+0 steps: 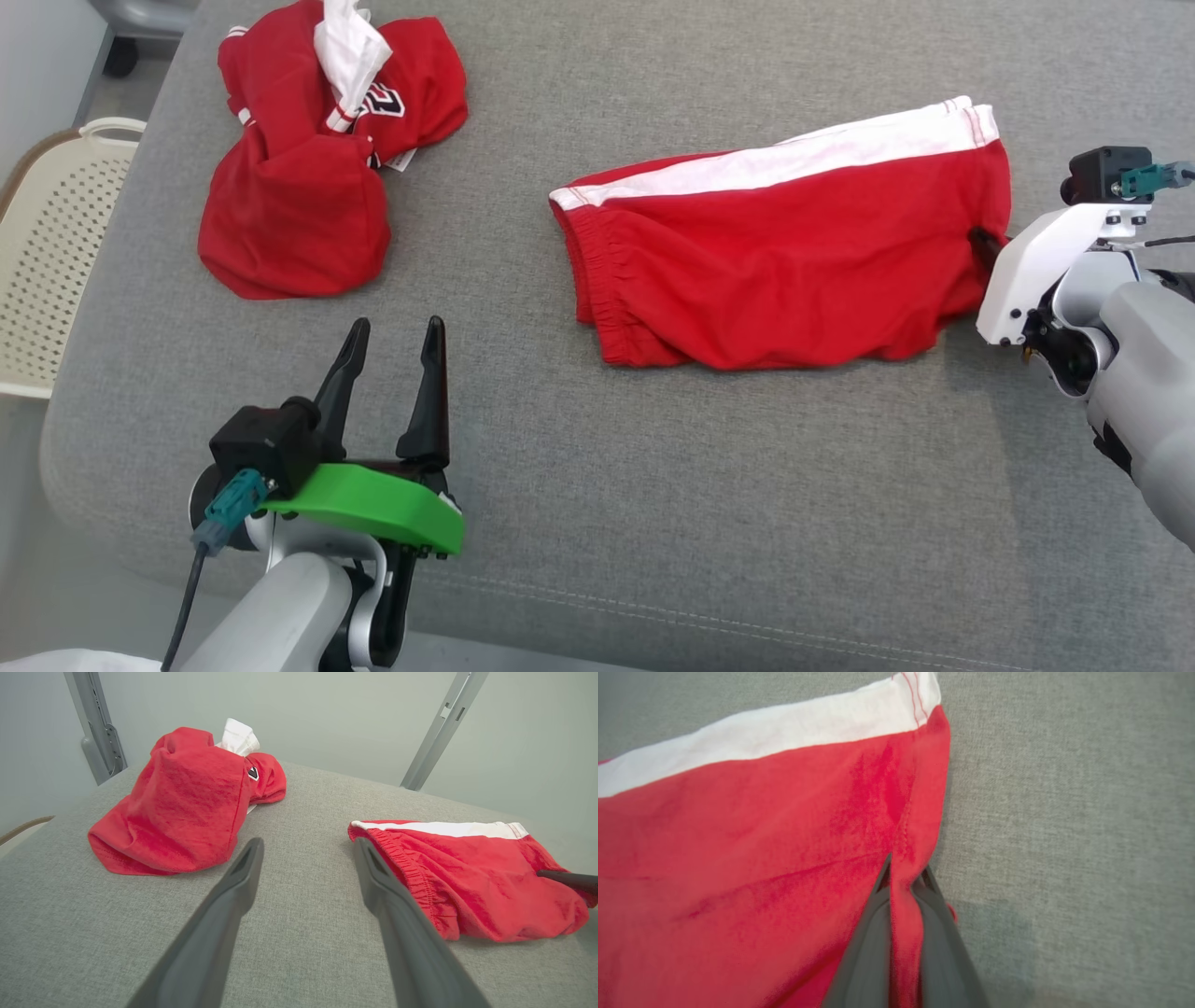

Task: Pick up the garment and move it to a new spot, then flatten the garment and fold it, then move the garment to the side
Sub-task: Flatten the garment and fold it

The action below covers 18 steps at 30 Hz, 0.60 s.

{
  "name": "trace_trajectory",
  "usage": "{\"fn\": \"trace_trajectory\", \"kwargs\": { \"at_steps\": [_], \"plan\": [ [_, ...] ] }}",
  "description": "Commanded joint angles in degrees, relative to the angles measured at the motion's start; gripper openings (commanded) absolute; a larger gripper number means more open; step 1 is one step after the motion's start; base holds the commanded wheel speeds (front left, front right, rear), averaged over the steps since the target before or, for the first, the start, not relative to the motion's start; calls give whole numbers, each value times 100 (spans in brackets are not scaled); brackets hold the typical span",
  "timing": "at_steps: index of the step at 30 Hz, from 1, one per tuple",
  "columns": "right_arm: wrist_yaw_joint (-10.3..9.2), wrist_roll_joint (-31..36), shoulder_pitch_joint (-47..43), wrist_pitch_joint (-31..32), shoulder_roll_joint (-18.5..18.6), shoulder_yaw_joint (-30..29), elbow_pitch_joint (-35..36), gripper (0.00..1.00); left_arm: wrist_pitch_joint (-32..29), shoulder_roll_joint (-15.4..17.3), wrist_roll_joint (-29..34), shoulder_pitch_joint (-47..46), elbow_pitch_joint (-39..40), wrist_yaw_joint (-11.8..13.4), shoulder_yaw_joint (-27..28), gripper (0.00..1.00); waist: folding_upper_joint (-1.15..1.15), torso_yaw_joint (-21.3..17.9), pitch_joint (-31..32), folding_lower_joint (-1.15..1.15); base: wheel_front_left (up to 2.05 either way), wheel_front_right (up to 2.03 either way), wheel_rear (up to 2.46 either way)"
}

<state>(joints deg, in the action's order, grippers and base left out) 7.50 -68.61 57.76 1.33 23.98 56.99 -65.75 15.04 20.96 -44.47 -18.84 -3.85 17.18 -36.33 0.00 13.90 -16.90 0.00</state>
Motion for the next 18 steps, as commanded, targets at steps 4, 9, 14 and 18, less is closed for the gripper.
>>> {"fn": "trace_trajectory", "kwargs": {
  "at_steps": [4,9,14,18],
  "plan": [
    [-2,-222,-177,-132,-50,-113,85,0,19,72,17,157,-2,15,23,100,0,-185,137,0,0,0,0],
    [-2,-501,-335,-244,26,-235,407,0,18,83,12,265,42,-18,29,100,0,-463,309,0,0,0,0],
    [-2,-656,-520,-302,164,-242,694,0,18,100,24,378,95,-32,14,100,0,-734,467,0,0,0,0],
    [-2,-802,-751,-354,326,-267,956,0,4,131,24,472,198,12,9,100,0,-1013,600,0,0,0,0]
  ]
}}
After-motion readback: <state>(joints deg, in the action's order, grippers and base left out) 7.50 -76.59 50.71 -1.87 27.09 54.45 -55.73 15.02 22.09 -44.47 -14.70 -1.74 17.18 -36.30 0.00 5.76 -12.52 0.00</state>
